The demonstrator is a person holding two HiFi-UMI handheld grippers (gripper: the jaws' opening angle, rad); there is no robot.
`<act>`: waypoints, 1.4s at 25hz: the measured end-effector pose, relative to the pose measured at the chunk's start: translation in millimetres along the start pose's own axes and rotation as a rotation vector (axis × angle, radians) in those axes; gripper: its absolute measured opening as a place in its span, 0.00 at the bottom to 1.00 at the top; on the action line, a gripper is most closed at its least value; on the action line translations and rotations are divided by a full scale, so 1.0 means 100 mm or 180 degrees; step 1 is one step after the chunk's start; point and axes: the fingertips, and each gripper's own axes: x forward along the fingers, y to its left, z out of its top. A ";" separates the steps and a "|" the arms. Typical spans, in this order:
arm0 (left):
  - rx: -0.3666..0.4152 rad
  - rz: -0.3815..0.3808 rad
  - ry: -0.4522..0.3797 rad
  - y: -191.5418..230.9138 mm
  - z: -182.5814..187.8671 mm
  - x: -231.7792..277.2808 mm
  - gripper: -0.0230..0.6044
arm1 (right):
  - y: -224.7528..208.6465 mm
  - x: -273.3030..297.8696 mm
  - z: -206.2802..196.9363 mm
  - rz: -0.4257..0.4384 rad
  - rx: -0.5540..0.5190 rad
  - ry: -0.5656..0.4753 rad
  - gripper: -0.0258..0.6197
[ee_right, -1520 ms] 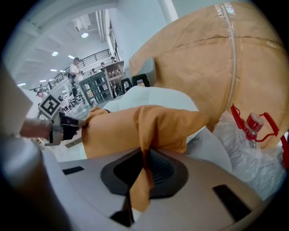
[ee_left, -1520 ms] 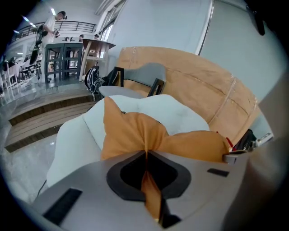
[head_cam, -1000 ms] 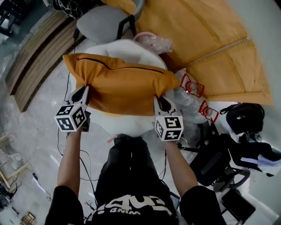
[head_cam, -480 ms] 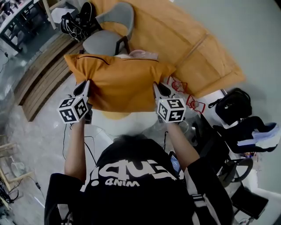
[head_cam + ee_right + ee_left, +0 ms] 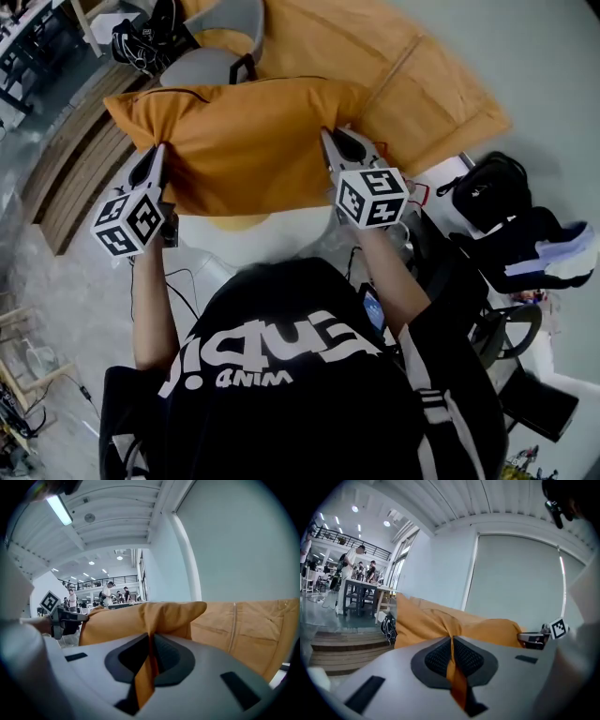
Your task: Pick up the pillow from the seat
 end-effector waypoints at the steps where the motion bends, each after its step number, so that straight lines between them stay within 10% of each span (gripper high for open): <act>1: 0.0042 0.0023 -0.0088 -0.03 0.10 -0.08 0.07 | 0.04 -0.06 0.10 0.0026 -0.0032 -0.0076 0.12; 12: 0.0356 0.0000 -0.0491 -0.56 0.71 -0.89 0.07 | 0.29 -0.73 0.75 0.0389 -0.0043 -0.0498 0.12; 35: 0.0172 -0.0088 -0.0489 -0.53 0.53 -0.77 0.07 | 0.20 -0.67 0.59 0.0307 -0.0044 -0.0402 0.11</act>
